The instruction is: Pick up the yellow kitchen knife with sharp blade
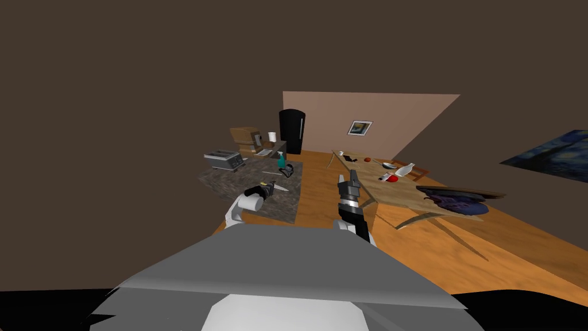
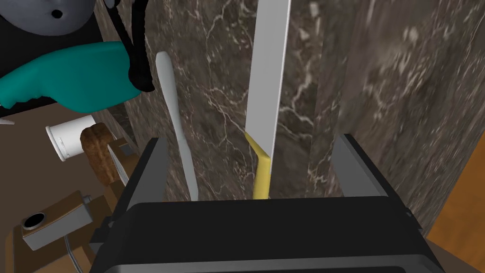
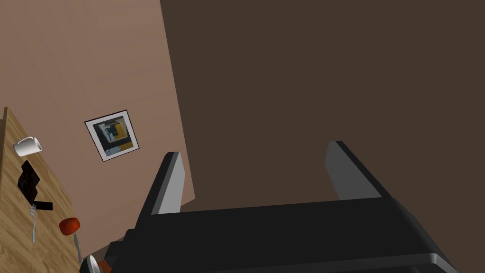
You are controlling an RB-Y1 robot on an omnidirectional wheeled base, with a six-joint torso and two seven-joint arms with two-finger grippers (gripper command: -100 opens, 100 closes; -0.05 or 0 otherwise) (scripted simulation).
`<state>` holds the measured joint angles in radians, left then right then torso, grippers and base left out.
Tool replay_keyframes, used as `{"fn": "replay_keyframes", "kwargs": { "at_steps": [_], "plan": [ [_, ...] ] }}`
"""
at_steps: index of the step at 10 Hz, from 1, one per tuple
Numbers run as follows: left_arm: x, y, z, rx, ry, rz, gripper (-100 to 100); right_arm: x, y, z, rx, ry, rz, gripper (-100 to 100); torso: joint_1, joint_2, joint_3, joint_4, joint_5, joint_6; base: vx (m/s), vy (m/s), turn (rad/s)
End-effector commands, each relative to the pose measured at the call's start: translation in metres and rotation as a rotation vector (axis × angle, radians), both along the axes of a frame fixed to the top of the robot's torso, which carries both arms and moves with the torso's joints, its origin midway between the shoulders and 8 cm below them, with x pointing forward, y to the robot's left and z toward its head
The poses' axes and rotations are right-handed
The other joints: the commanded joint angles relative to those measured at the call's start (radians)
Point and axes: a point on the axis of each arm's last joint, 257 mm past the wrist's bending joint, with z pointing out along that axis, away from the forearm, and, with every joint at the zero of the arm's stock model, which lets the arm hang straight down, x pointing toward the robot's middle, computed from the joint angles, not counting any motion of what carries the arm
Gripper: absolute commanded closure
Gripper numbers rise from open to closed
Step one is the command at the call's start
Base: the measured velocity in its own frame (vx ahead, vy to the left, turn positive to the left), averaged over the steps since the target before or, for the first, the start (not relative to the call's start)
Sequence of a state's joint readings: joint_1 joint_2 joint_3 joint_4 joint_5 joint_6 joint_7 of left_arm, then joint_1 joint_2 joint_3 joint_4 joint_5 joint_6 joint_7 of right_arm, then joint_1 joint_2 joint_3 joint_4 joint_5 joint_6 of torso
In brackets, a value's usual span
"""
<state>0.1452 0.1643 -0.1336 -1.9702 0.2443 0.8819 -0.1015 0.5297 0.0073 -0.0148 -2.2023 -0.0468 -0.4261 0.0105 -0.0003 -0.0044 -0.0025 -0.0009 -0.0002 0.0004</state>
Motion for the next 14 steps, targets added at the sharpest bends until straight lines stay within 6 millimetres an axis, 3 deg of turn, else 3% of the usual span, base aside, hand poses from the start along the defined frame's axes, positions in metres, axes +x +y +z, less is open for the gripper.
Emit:
{"fn": "replay_keyframes", "kwargs": {
  "at_steps": [1,3,4,5,8,9,13,14],
  "plan": [
    [-0.006,-0.004,-0.010,0.011,0.040,-0.016,-100,0.000,0.000,0.000,0.000,0.000,0.000,0,0.000,0.000,0.000,0.000,0.000,0.000,0.046,0.003,0.009],
    [-0.006,-0.003,-0.011,0.014,0.048,-0.020,-100,0.000,0.000,0.000,0.000,0.000,0.000,0,0.000,0.001,0.000,0.000,0.000,0.000,0.029,0.002,0.009],
    [-0.007,-0.003,-0.012,0.015,0.053,-0.022,0,0.000,0.000,0.000,0.000,0.000,0.000,0,0.000,0.002,0.001,0.000,0.000,0.000,0.000,0.000,0.000],
    [-0.004,-0.003,-0.017,0.015,0.051,-0.017,-100,0.000,0.000,0.000,0.000,0.000,0.000,0,0.000,0.003,0.002,0.001,0.000,0.000,0.019,-0.002,-0.032],
    [-0.002,-0.002,-0.024,0.015,0.052,-0.013,-100,0.000,0.000,0.000,0.000,0.000,0.000,0,-0.001,0.001,0.001,0.000,0.000,0.000,0.033,-0.005,-0.025],
    [-0.001,-0.002,-0.024,0.014,0.050,-0.012,100,0.000,0.000,0.000,0.000,0.000,0.000,0,-0.001,0.002,0.001,0.000,0.000,0.000,-0.006,-0.002,0.014],
    [-0.016,0.000,-0.044,0.017,0.107,-0.011,100,0.000,0.000,0.000,0.000,0.000,0.000,0,-0.003,-0.002,0.005,0.014,-0.005,0.004,-0.015,-0.002,0.010],
    [-0.016,0.000,-0.044,0.017,0.107,-0.011,0,0.000,0.000,0.000,0.000,0.000,0.000,0,-0.003,-0.003,0.005,0.013,-0.005,0.004,0.000,0.000,0.000]
  ]
}}
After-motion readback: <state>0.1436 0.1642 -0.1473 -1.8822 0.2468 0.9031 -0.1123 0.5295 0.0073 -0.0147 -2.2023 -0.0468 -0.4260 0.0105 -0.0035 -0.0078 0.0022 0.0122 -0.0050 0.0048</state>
